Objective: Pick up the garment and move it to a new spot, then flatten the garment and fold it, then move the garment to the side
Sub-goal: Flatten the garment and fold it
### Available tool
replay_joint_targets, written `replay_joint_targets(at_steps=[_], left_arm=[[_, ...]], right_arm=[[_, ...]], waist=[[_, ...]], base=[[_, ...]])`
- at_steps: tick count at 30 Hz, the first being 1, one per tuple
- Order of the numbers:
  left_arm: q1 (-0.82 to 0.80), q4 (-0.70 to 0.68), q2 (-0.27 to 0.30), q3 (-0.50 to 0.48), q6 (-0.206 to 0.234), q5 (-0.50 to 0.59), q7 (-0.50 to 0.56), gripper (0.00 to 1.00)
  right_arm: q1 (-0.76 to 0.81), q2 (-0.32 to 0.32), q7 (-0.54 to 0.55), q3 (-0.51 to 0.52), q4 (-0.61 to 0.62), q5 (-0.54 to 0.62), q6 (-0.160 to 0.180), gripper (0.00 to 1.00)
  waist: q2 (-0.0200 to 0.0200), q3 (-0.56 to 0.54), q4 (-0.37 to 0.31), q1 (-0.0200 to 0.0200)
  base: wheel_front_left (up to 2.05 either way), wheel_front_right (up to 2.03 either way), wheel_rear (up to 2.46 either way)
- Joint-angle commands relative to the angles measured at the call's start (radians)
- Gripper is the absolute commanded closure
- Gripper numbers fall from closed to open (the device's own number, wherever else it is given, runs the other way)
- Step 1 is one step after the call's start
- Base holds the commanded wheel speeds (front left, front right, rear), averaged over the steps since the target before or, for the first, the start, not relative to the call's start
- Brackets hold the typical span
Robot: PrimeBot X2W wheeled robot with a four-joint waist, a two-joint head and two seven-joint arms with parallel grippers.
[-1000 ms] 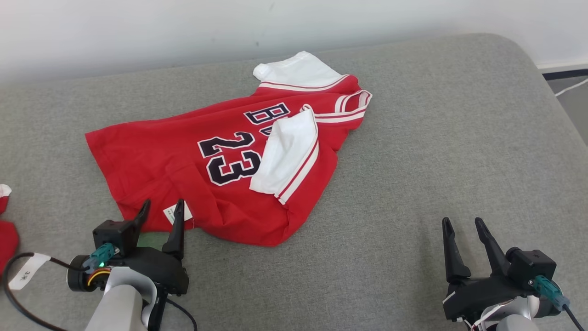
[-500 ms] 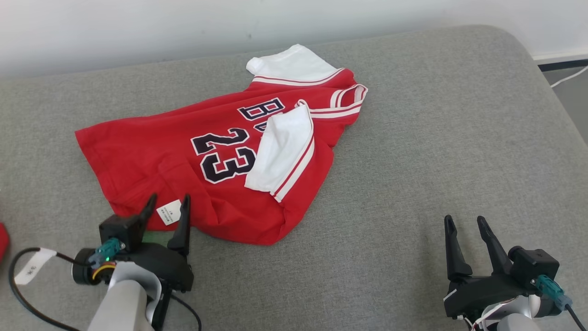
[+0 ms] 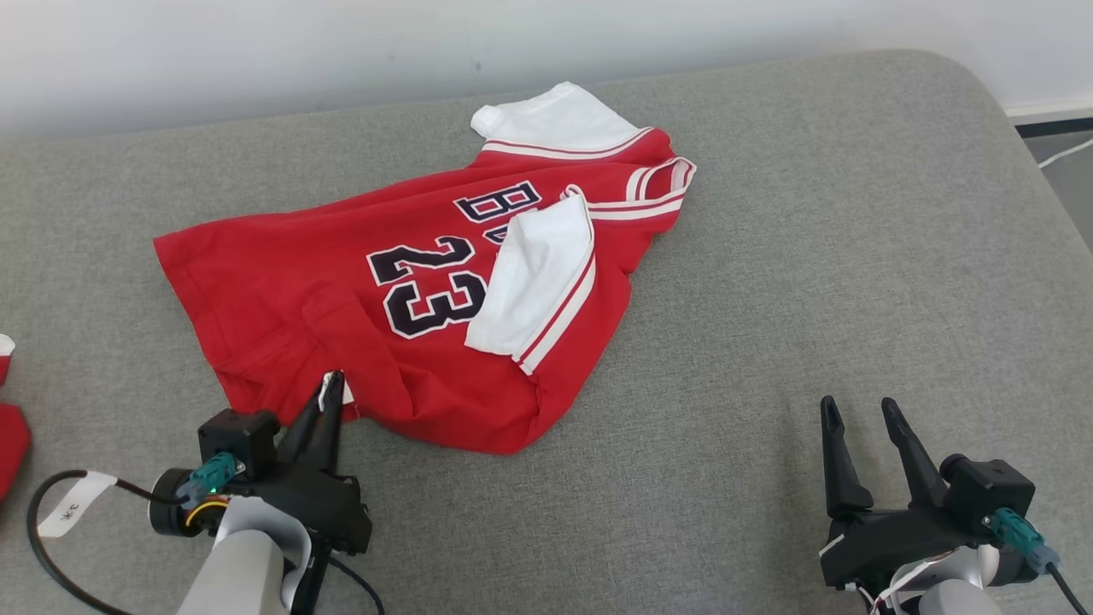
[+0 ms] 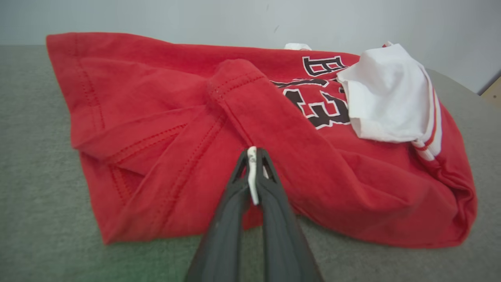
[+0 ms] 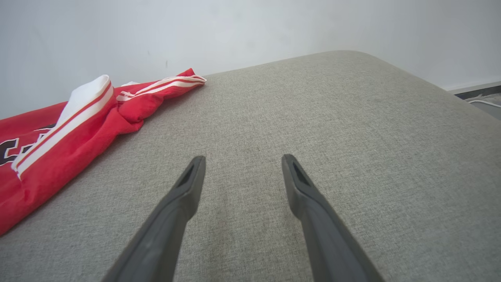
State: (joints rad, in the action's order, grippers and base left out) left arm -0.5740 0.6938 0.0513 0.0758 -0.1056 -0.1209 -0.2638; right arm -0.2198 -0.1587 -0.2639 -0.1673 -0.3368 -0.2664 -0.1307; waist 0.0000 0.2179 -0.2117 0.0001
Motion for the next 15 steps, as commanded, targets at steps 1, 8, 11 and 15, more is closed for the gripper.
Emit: replay_joint_targets(at_steps=[1,8,11,15], left_arm=[[0.019,-0.004,0.001,0.001,-0.005,-0.001,-0.001,1.00],[0.067,-0.103,0.000,0.014,0.001,-0.029,-0.001,1.00],[0.105,-0.183,0.000,0.021,0.014,-0.045,-0.001,1.00],[0.161,-0.265,0.000,0.056,0.033,-0.067,-0.001,1.00]], right_arm=[[-0.007,0.002,-0.001,0.001,0.002,0.002,0.000,0.00],[0.018,0.007,-0.001,0.023,-0.002,0.002,0.000,0.00],[0.029,0.009,-0.001,0.030,-0.003,0.004,0.000,0.00],[0.041,0.014,-0.001,0.029,-0.015,0.010,0.000,0.00]], waist=[[0.0000,-0.001,0.001,-0.0001],[0.0000,-0.027,0.050,-0.0001],[0.0000,-0.047,0.088,-0.0001],[0.0000,-0.086,0.148,-0.0001]], base=[[0.00,0.00,0.00],[0.00,0.00,0.00],[0.00,0.00,0.00],[0.00,0.00,0.00]])
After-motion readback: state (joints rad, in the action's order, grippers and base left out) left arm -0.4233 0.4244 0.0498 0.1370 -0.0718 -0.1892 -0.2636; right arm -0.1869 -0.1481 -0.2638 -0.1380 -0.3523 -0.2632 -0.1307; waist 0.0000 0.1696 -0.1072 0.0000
